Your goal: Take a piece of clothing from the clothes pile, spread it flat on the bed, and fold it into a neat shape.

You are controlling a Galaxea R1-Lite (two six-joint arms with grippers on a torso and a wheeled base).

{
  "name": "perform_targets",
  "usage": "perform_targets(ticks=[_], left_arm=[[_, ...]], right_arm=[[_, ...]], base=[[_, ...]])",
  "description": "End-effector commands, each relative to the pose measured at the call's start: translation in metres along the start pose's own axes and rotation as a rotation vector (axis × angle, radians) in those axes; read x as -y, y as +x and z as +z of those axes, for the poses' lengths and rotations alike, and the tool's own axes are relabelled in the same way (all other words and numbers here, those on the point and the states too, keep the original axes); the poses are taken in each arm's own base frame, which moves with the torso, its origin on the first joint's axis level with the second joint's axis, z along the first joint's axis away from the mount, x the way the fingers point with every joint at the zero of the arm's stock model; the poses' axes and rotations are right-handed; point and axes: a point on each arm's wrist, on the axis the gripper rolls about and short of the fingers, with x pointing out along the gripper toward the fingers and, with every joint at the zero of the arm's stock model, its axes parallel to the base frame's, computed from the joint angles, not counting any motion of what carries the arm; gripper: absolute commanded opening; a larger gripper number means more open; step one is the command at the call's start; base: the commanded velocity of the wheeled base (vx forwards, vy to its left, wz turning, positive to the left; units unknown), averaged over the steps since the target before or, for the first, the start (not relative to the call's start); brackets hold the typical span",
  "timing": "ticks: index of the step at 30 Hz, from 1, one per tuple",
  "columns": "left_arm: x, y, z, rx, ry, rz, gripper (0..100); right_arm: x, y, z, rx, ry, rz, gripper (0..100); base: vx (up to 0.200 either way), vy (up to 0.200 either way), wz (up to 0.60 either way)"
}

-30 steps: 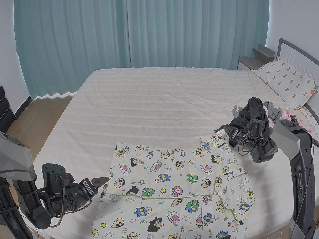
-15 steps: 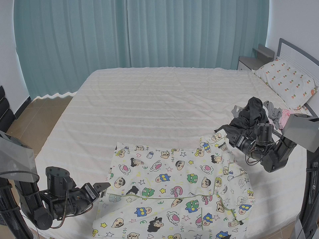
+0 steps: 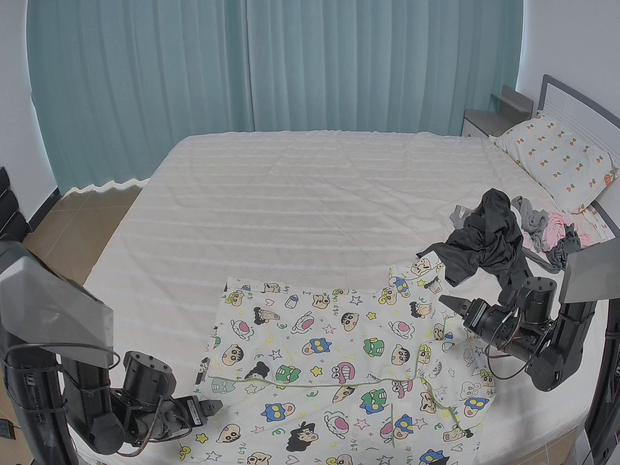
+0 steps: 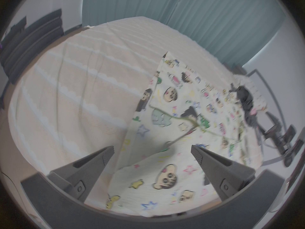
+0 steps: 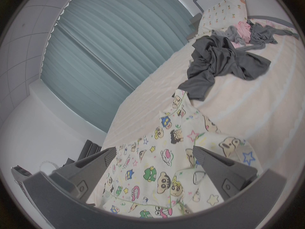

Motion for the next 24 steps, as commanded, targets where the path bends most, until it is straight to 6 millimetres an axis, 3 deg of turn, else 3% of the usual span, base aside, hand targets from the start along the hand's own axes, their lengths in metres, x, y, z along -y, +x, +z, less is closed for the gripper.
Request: perform_targets(ticks=[1, 9, 18, 24], left_arm=[[-0.002, 0.016, -0.013, -0.063, 0.043, 0.051, 100], [0.006, 0.013, -0.019, -0.071, 0.076, 0.021, 100], [0.025, -0.010, -0.034, -0.082, 0.097, -0.079, 100], [0.026, -0.012, -0.036, -0.076, 0.110, -0.057, 100]], right_arm=[[0.003, -0.003, -0.007, -0.031, 0.009, -0.008, 100], [0.005, -0.002, -0.009, -0.041, 0.008, -0.017, 100], [0.007, -0.001, -0.011, -0.043, 0.008, -0.024, 100], [0.007, 0.000, -0.010, -0.042, 0.008, -0.023, 100]], base=[[0.000, 0.000, 0.00], [0.000, 0.000, 0.00], [0.000, 0.000, 0.00], [0.000, 0.000, 0.00]])
